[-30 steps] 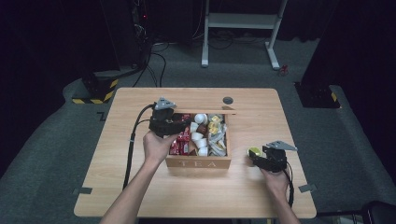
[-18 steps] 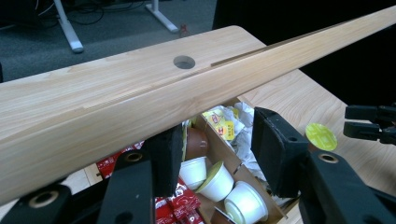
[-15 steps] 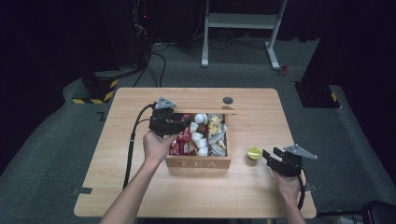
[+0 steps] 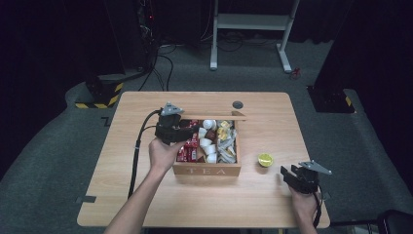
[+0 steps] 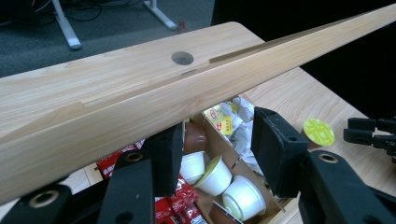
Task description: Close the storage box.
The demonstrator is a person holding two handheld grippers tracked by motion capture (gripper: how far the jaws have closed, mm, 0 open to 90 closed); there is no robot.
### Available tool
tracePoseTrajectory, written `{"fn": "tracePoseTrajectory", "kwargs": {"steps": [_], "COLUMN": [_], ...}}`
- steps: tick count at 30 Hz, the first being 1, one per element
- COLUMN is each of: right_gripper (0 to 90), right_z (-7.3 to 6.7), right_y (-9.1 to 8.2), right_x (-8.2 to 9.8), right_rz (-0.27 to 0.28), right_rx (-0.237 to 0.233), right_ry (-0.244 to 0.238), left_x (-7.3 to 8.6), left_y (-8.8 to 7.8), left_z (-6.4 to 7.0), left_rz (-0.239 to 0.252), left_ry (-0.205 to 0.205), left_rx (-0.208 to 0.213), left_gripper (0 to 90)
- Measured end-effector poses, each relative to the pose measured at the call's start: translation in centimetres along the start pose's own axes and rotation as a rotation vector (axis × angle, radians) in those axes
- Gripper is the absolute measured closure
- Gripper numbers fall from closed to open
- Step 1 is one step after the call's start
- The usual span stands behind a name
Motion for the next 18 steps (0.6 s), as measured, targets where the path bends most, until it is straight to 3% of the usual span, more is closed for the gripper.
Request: {"fn": "tracePoseTrajectory", "kwargs": {"steps": [9, 18], "right_gripper": [45.8, 38.9], "right_z": [-0.36, -0.39], "right_y": [0.65, 0.73], "right_x": [0.53, 0.54], "right_rz": [-0.06, -0.065], "right_rx": [0.067, 0.082], "right_ry": [-0.09, -0.079], "left_x": [0.53, 0.58], "left_y": [-0.17, -0.45], "left_z": [0.09, 0.16], "left_rz": [-0.003, 0.008], "left_ry": [-0.002, -0.023], "left_rx": [0.011, 0.02], "left_gripper": [54.1, 53.7]}}
Point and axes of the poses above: each handheld gripper's, and its own axes: y roughly forward along the jaws, x roughly out of its underside, z roughly to its right, the point moved 5 cm from there along y, roughly forward along the jaws, and after that the axes turned 6 degrees about -x, right-handed, at the moved point
